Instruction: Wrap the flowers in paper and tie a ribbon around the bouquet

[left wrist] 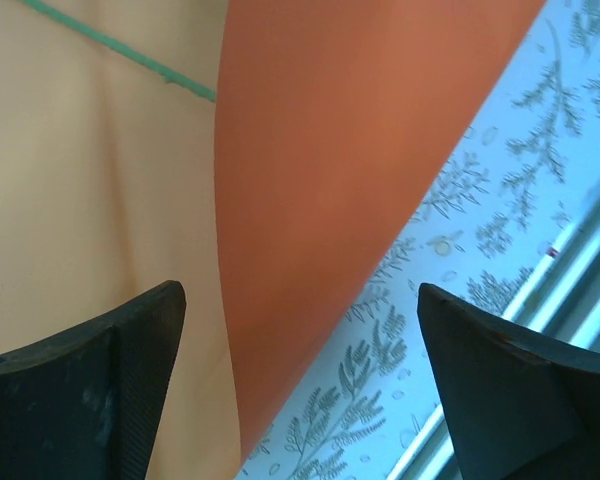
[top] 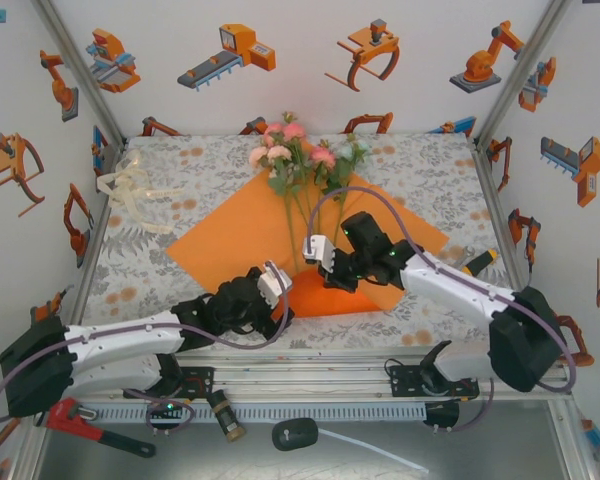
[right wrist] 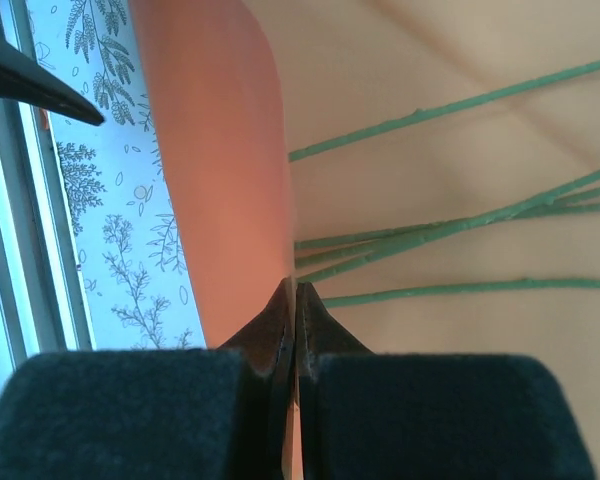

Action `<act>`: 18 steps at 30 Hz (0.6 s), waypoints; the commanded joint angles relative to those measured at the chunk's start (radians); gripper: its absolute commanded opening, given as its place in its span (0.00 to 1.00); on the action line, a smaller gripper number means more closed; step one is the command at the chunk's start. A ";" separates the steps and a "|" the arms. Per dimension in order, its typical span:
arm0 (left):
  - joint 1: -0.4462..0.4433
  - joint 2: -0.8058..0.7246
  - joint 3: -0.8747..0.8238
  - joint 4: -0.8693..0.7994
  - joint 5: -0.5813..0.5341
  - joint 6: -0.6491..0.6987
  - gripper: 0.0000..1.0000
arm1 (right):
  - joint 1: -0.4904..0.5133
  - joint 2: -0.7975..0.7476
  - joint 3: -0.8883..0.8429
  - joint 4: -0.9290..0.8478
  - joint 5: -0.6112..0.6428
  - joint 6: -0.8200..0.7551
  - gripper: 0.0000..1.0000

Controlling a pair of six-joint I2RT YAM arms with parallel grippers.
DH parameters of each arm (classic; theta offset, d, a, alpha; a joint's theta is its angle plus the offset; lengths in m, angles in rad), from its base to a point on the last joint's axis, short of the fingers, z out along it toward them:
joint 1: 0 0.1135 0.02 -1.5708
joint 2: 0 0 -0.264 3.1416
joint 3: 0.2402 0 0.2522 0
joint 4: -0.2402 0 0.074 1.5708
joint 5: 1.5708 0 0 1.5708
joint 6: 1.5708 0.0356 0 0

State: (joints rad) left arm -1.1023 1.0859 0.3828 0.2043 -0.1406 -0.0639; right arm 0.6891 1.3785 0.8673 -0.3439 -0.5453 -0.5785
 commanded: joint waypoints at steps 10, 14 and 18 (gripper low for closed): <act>0.057 0.234 0.064 0.154 0.012 -0.045 0.51 | -0.063 0.125 0.028 0.144 0.021 -0.014 0.09; 0.087 0.251 0.068 0.177 0.014 -0.057 0.60 | -0.075 0.165 0.001 0.224 0.081 0.039 0.12; 0.108 0.261 0.068 0.189 0.029 -0.067 0.68 | -0.083 0.183 -0.019 0.306 0.119 0.088 0.35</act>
State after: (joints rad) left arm -1.0065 1.3354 0.4259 0.3557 -0.1307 -0.1078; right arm 0.6155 1.5517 0.8570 -0.1390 -0.4759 -0.5392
